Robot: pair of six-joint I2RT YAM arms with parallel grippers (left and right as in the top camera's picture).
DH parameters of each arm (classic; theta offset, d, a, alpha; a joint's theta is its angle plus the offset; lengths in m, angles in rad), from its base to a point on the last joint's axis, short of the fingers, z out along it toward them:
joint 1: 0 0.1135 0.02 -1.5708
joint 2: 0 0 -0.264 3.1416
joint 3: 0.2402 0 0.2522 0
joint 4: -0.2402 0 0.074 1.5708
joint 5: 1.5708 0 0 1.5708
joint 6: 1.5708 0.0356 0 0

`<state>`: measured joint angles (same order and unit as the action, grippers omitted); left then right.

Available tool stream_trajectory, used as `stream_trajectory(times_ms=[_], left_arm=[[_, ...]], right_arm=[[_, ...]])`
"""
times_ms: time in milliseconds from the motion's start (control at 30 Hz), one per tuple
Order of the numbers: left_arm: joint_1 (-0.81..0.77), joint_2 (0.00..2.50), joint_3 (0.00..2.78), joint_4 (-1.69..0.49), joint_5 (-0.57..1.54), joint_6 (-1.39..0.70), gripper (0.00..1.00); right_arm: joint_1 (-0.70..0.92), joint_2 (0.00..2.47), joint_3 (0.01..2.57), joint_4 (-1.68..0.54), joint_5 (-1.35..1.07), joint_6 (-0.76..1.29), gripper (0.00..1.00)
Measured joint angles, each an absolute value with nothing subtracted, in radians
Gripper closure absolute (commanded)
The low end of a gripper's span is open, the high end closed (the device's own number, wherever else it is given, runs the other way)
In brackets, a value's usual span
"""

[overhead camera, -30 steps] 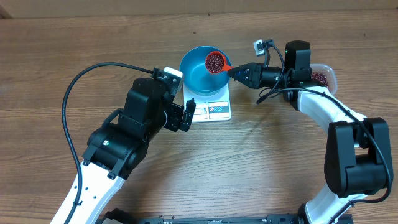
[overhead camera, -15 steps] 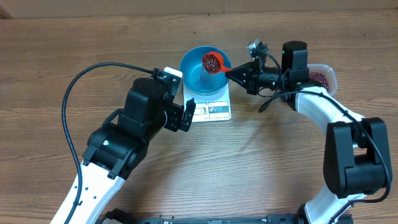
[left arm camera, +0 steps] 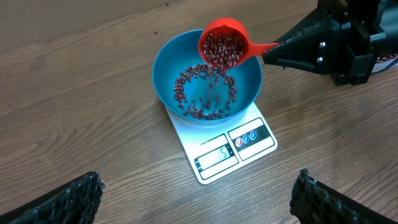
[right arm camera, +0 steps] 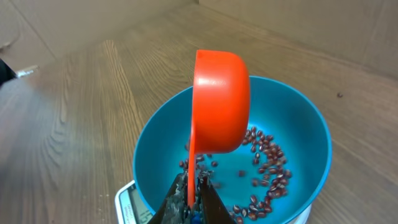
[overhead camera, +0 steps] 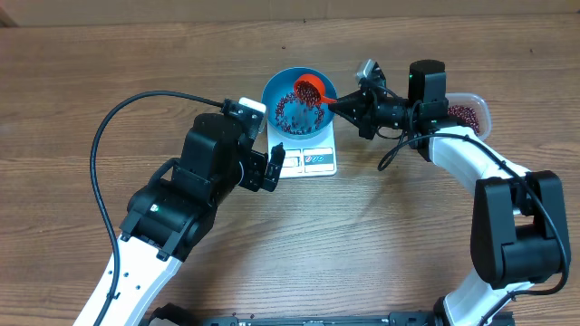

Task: Scoop item into bowl and weigh 150g on scale
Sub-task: 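Tilt the scoop to pour beans into the blue bowl, then lift the empty scoop and move it back to the bean tub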

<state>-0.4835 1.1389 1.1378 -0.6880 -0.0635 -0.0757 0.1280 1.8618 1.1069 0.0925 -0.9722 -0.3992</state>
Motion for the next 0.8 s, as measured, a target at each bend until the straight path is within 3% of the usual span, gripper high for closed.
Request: stream_trajectory(times_ms=[800], left_arm=[[-0.484, 1.139, 1.138, -0.688, -0.064, -0.076, 0.0]], right_arm=[[0.128, 1.862, 1.107, 0.094, -0.952, -0.881, 0.96]])
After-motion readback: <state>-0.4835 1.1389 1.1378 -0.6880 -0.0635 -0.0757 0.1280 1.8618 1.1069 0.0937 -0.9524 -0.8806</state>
